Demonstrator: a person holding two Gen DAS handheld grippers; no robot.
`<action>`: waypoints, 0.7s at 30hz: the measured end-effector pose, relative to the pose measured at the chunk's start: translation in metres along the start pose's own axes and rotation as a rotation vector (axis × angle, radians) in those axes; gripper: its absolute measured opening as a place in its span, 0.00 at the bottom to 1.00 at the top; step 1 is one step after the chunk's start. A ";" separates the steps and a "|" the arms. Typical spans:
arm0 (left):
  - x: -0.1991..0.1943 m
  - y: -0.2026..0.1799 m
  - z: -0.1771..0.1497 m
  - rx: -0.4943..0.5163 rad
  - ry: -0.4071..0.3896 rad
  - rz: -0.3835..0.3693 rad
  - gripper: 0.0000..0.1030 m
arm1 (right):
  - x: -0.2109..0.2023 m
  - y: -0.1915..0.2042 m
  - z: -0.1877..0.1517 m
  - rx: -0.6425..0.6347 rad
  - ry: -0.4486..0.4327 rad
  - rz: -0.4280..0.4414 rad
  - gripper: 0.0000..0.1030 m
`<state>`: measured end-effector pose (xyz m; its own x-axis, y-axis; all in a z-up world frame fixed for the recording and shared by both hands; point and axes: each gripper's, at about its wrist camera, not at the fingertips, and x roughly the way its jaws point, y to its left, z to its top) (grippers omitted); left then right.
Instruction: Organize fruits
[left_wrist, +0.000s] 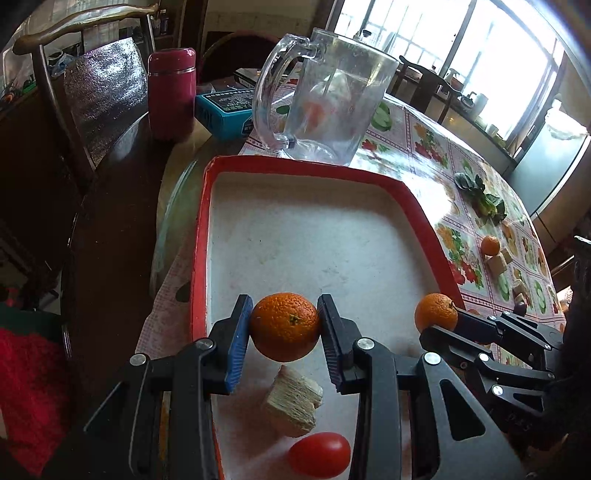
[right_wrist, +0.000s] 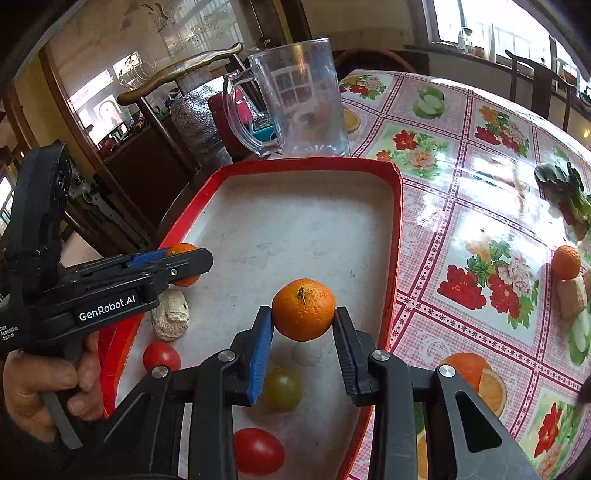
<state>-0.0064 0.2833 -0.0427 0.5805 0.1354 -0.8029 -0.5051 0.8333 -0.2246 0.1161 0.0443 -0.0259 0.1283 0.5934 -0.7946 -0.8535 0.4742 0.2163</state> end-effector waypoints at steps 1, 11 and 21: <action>0.002 -0.001 0.000 0.003 0.010 0.004 0.33 | 0.002 0.001 0.000 -0.002 0.005 -0.003 0.33; 0.005 -0.006 -0.003 0.021 0.057 0.046 0.51 | -0.007 0.003 -0.006 -0.015 -0.007 -0.002 0.50; -0.027 -0.012 -0.012 0.012 -0.018 0.040 0.53 | -0.069 -0.008 -0.024 0.012 -0.109 0.008 0.50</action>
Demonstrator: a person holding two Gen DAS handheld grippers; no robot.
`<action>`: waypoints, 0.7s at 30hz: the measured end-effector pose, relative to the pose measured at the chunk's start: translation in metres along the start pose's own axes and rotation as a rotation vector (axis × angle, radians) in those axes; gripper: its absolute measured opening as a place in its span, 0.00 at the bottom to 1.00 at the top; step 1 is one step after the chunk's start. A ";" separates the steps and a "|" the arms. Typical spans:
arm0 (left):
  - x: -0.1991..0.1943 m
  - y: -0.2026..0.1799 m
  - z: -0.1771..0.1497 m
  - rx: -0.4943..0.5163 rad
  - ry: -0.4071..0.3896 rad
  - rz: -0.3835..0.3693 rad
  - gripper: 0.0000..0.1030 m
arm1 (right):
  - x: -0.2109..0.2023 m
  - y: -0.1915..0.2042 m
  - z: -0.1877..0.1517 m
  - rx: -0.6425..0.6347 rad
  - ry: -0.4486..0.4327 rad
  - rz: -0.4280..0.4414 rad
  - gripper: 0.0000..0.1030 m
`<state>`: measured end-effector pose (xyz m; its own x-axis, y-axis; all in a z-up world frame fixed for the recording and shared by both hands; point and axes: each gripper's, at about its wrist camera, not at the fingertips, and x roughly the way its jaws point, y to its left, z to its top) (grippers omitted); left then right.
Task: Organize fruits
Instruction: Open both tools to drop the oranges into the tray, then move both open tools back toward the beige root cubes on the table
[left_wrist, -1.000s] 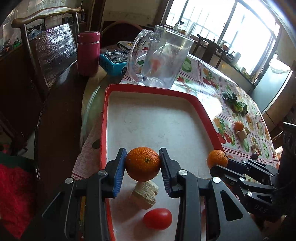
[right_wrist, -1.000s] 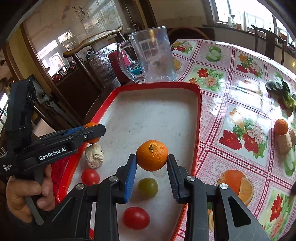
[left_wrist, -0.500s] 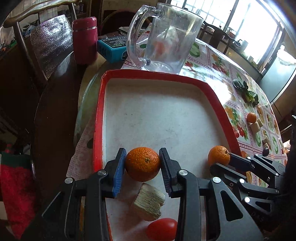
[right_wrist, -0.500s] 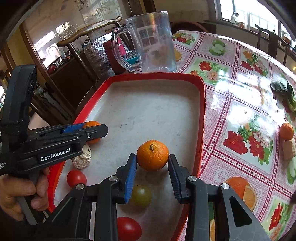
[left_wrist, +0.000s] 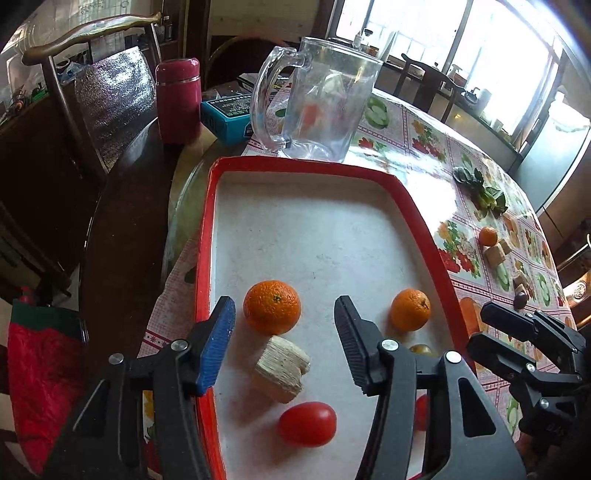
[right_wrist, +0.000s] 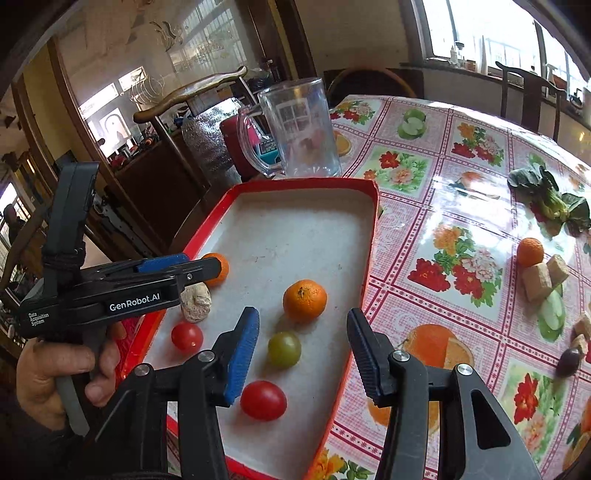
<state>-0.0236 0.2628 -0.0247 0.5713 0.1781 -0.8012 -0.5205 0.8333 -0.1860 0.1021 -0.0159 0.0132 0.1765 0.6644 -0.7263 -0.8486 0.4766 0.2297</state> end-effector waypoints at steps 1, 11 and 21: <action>-0.003 -0.002 -0.001 -0.002 -0.006 -0.003 0.53 | -0.006 -0.002 -0.001 0.003 -0.009 -0.005 0.50; -0.026 -0.034 -0.008 0.032 -0.041 -0.048 0.53 | -0.050 -0.042 -0.022 0.074 -0.055 -0.060 0.50; -0.034 -0.086 -0.017 0.113 -0.040 -0.104 0.53 | -0.087 -0.087 -0.043 0.148 -0.092 -0.132 0.50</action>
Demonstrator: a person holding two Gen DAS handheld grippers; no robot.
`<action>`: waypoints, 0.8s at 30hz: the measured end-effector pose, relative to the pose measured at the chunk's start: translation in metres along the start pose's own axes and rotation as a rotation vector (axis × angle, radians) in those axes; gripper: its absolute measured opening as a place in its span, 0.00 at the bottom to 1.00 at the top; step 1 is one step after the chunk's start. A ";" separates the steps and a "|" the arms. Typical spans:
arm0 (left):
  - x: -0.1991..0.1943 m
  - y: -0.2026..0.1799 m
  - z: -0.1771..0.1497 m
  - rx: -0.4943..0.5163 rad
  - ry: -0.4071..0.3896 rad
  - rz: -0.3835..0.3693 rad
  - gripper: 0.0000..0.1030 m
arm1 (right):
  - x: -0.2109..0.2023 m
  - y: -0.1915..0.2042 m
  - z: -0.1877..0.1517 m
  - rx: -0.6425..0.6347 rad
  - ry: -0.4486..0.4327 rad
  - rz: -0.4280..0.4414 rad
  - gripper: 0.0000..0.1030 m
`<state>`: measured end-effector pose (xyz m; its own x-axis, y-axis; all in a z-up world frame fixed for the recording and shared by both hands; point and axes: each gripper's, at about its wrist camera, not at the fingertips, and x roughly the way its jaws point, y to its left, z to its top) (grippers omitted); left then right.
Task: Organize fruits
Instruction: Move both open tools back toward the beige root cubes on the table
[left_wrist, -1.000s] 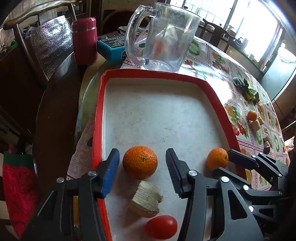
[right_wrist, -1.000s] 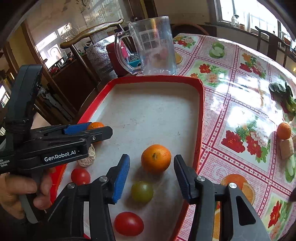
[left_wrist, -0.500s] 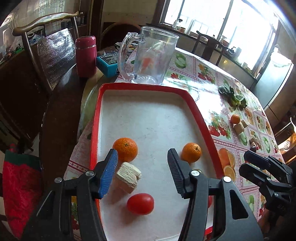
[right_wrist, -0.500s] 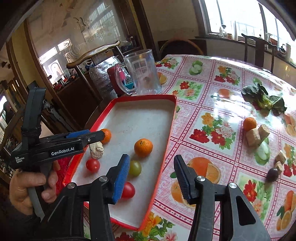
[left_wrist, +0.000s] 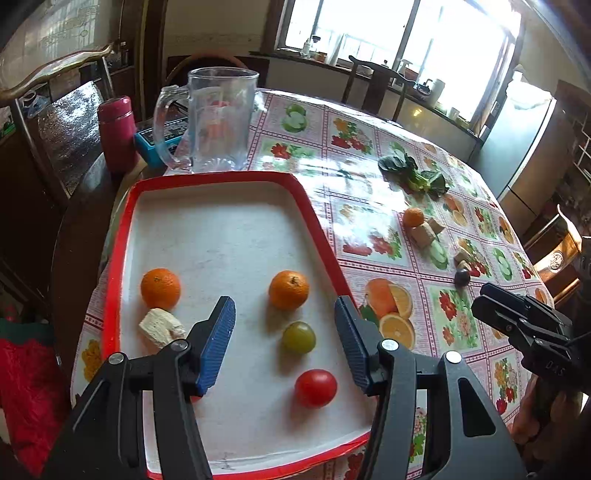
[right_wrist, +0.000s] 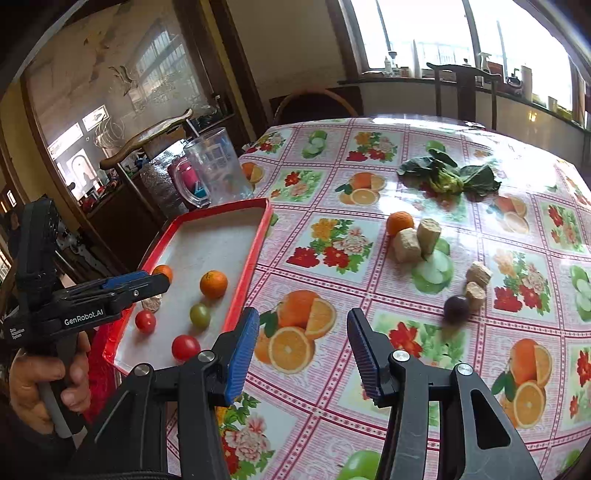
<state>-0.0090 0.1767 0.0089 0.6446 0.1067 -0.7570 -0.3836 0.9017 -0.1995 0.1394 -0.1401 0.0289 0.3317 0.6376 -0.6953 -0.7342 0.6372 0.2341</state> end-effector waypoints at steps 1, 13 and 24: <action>0.000 -0.005 -0.001 0.008 0.001 -0.006 0.53 | -0.003 -0.005 -0.002 0.006 -0.003 -0.007 0.50; 0.013 -0.065 0.001 0.092 0.023 -0.068 0.53 | -0.026 -0.068 -0.015 0.086 -0.015 -0.097 0.50; 0.038 -0.105 0.009 0.145 0.052 -0.110 0.53 | -0.011 -0.117 -0.009 0.133 -0.008 -0.135 0.49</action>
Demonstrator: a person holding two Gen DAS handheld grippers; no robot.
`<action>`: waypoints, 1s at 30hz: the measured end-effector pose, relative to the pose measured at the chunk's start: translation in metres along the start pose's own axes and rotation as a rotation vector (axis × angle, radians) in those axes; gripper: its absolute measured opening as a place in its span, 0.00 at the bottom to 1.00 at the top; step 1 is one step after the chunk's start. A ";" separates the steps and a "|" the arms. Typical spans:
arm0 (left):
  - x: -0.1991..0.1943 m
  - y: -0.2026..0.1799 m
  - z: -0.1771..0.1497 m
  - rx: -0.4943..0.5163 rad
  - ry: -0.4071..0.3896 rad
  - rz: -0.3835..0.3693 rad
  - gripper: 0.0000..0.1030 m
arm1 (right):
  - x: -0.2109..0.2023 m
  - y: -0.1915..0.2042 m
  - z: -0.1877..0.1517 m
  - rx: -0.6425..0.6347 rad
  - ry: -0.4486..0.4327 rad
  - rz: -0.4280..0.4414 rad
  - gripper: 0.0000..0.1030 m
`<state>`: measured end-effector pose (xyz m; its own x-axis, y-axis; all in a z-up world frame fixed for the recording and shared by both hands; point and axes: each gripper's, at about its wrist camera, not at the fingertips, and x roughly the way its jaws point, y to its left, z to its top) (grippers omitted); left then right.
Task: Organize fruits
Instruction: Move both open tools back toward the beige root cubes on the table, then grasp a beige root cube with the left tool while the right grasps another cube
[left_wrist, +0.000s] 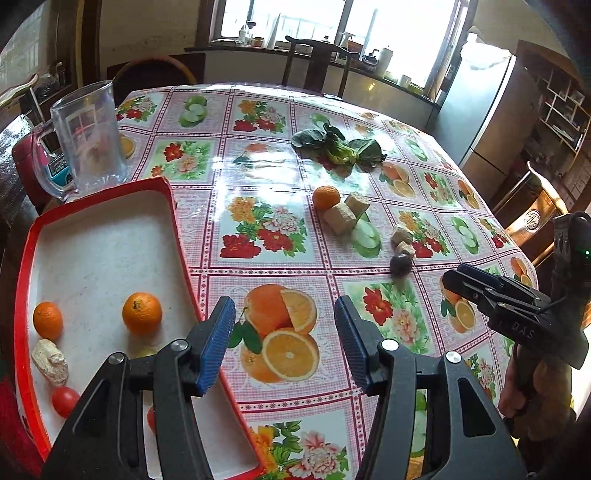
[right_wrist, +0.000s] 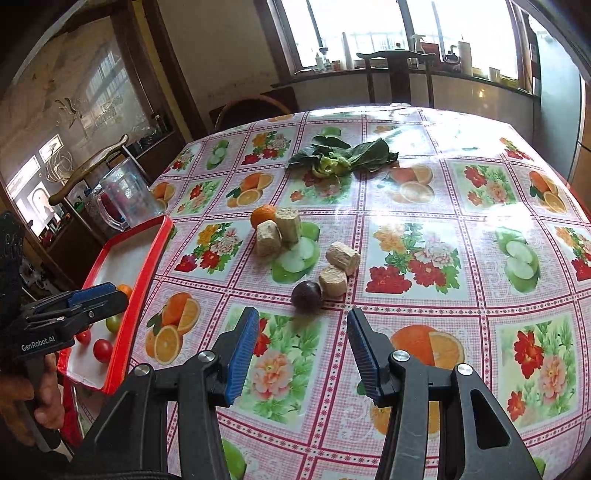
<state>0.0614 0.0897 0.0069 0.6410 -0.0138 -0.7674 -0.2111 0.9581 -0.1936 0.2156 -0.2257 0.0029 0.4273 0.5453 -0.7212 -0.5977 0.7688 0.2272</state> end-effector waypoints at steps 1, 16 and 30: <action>0.003 -0.003 0.001 0.006 0.001 -0.004 0.53 | 0.004 -0.003 0.003 0.004 0.000 -0.003 0.49; 0.083 -0.043 0.043 0.072 0.045 -0.030 0.53 | 0.082 -0.027 0.039 0.036 0.077 -0.033 0.36; 0.139 -0.064 0.063 0.074 0.051 -0.026 0.51 | 0.040 -0.055 0.024 0.134 -0.018 0.045 0.32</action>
<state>0.2107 0.0447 -0.0487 0.6069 -0.0516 -0.7931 -0.1385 0.9758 -0.1695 0.2821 -0.2382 -0.0224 0.4145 0.5854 -0.6968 -0.5212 0.7803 0.3455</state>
